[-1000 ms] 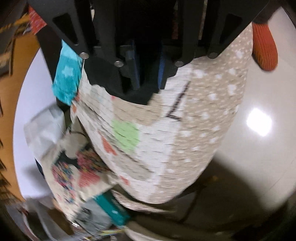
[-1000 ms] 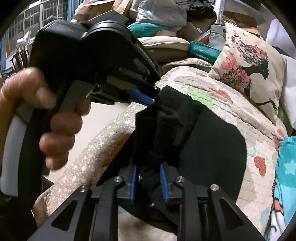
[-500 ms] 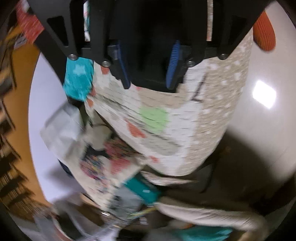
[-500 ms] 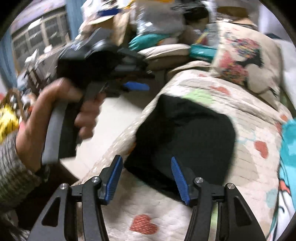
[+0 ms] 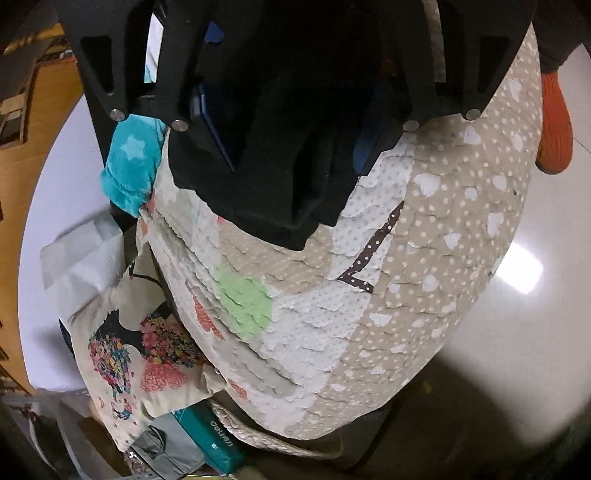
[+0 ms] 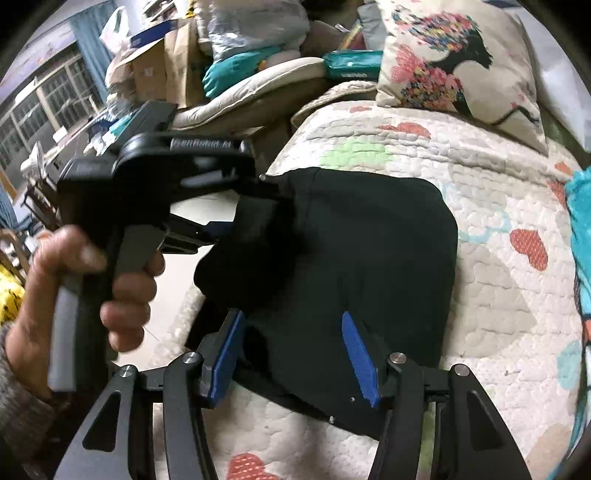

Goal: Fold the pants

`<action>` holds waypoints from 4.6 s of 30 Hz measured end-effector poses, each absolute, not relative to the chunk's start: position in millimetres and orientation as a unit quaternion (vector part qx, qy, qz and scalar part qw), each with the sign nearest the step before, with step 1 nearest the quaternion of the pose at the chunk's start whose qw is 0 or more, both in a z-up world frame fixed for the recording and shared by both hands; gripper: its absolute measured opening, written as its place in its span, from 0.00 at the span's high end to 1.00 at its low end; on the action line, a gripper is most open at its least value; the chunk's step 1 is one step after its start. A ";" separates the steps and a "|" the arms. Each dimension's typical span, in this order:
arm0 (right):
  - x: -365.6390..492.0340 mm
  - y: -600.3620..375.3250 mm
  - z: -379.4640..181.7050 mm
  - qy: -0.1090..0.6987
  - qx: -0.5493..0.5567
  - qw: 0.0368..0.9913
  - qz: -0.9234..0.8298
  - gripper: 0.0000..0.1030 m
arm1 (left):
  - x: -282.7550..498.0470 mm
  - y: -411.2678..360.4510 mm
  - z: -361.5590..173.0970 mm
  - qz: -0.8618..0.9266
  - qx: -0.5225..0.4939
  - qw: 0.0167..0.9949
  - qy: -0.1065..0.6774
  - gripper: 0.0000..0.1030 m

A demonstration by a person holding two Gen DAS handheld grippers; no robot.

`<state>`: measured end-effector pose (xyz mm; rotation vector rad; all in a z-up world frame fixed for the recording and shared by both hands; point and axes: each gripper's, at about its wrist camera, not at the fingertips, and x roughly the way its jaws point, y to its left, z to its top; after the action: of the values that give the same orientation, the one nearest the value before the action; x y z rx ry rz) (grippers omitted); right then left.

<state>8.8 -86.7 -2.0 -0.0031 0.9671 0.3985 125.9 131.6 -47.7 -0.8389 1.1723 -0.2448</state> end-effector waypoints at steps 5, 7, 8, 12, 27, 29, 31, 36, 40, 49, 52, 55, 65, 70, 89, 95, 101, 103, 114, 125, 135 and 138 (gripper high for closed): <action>0.1 -79.0 5.2 0.454 -0.038 0.869 0.193 0.33 | 122.0 127.0 -29.8 -0.109 -0.353 0.770 0.521 0.37; -4.2 -84.9 10.7 0.450 -0.026 0.871 0.195 0.33 | 117.9 131.2 -19.9 -0.107 -0.351 0.778 0.509 0.37; -7.0 -90.9 14.2 0.447 -0.019 0.873 0.193 0.33 | 115.5 133.9 -14.6 -0.102 -0.349 0.784 0.503 0.37; -15.0 -112.3 22.9 0.434 -0.003 0.883 0.177 0.33 | 106.4 147.2 2.5 -0.089 -0.346 0.803 0.476 0.37; 3.9 -201.8 59.9 0.410 0.100 0.901 0.095 0.33 | 55.1 125.3 27.2 -0.059 -0.266 0.855 0.442 0.37; 11.5 -202.3 73.3 0.406 0.086 0.904 0.101 0.33 | 49.7 120.1 27.0 -0.050 -0.257 0.858 0.443 0.37; 20.4 -201.3 80.7 0.405 0.074 0.905 0.108 0.32 | 44.9 117.5 23.4 -0.044 -0.260 0.854 0.449 0.37; 47.6 -203.1 77.8 0.422 0.089 0.893 0.125 0.31 | 42.7 118.2 4.4 -0.037 -0.276 0.833 0.479 0.37; 62.0 -207.4 53.4 0.440 0.113 0.882 0.127 0.31 | 47.3 120.1 -0.2 -0.038 -0.283 0.830 0.479 0.37; 74.0 -228.5 4.2 0.473 0.189 0.851 0.127 0.31 | 61.6 111.6 -11.2 -0.067 -0.302 0.820 0.482 0.37; 76.7 -233.5 -6.7 0.480 0.214 0.841 0.126 0.31 | 67.0 105.7 -16.0 -0.066 -0.294 0.817 0.491 0.37; 77.8 -235.8 -18.8 0.491 0.240 0.828 0.128 0.31 | 71.2 100.6 -21.5 -0.060 -0.279 0.817 0.500 0.37; 80.5 -226.4 -35.8 0.503 0.277 0.805 0.146 0.28 | 74.3 92.2 -32.2 -0.052 -0.240 0.819 0.519 0.28; 81.1 -223.8 -37.3 0.506 0.279 0.803 0.147 0.28 | 73.6 88.6 -34.3 -0.054 -0.231 0.819 0.523 0.26; 68.8 -214.0 -4.9 0.458 0.196 0.857 0.134 0.27 | 61.0 64.1 5.9 -0.009 -0.090 0.875 0.476 0.26; 68.0 -209.9 -5.0 0.459 0.183 0.859 0.136 0.27 | 57.4 60.3 15.1 -0.004 -0.073 0.883 0.464 0.26; 67.6 -209.4 -9.3 0.463 0.183 0.857 0.135 0.27 | 56.7 59.0 16.3 -0.001 -0.069 0.883 0.464 0.26; 67.0 -209.1 -9.2 0.463 0.183 0.857 0.135 0.27 | 55.8 58.9 15.2 -0.001 -0.069 0.882 0.466 0.26; 66.0 -207.8 -12.8 0.467 0.182 0.855 0.136 0.27 | 56.2 57.3 11.8 0.003 -0.056 0.880 0.472 0.26; 65.2 -205.2 -14.9 0.470 0.180 0.853 0.136 0.27 | 54.8 55.1 13.3 0.009 -0.044 0.884 0.466 0.26; 67.7 -205.0 -21.3 0.477 0.185 0.848 0.138 0.26 | 63.8 71.0 -6.2 -0.002 -0.106 0.859 0.501 0.26; 71.2 -205.1 -26.0 0.482 0.194 0.842 0.142 0.25 | 68.2 76.5 -18.2 -0.017 -0.142 0.844 0.516 0.26</action>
<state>71.2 -205.1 -26.0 0.4105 1.0180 0.3007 68.2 76.5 -18.2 -0.3005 1.0899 -0.0357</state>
